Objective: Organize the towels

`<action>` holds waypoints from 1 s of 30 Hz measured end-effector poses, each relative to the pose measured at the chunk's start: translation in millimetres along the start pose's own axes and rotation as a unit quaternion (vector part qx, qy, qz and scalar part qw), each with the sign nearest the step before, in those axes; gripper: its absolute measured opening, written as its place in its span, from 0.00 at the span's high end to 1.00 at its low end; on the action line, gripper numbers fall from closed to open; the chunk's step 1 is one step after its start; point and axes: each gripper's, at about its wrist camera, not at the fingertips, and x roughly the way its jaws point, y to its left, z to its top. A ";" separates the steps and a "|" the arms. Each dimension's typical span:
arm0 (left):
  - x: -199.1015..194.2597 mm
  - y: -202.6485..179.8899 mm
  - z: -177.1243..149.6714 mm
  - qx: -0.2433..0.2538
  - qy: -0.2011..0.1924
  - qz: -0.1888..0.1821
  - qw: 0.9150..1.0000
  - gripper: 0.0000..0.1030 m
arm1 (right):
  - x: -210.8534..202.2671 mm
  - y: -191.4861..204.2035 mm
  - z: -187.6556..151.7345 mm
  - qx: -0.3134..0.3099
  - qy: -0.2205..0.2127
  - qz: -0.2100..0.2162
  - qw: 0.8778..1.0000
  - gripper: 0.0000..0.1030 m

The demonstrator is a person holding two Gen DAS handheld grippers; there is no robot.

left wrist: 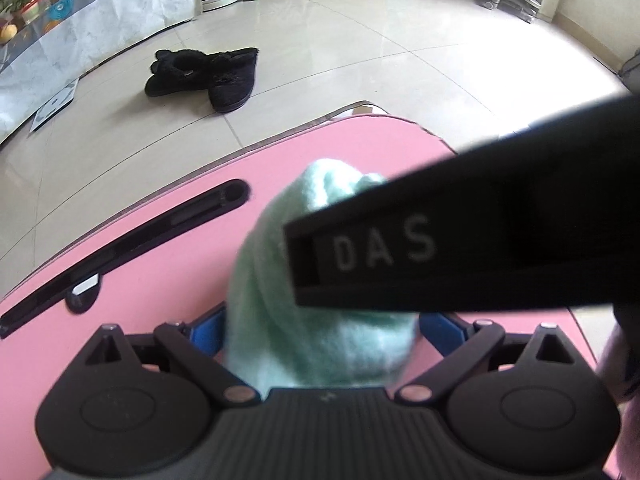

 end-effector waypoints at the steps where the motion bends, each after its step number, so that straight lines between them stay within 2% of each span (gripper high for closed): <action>1: 0.2 1.9 -0.1 -0.002 0.000 0.001 1.000 0.04 | 0.3 2.0 -0.1 -0.005 -0.001 -0.001 1.000 0.16; 10: -0.2 28.0 -1.8 -0.012 0.000 0.004 1.000 0.04 | 2.4 14.2 -0.6 -0.010 0.001 0.001 1.000 0.16; 16: 8.8 33.7 12.4 -0.024 0.005 0.009 1.000 0.04 | 1.4 33.1 -2.7 -0.033 0.000 0.003 0.999 0.16; 18: 2.5 27.6 6.6 -0.027 0.007 0.012 1.000 0.04 | 2.2 37.9 -3.7 -0.037 0.001 0.005 0.999 0.16; 21: -9.0 50.4 -8.2 -0.031 0.008 0.014 0.999 0.04 | 2.8 44.1 -5.1 -0.042 0.005 0.012 0.999 0.16; 23: -31.0 41.8 -25.2 -0.031 0.007 0.014 0.999 0.04 | 3.3 49.0 -6.8 -0.046 0.007 0.016 0.999 0.16; 30: -28.5 65.3 -30.3 -0.041 0.009 0.020 0.999 0.03 | 6.7 67.3 -10.9 -0.056 0.014 0.026 0.998 0.16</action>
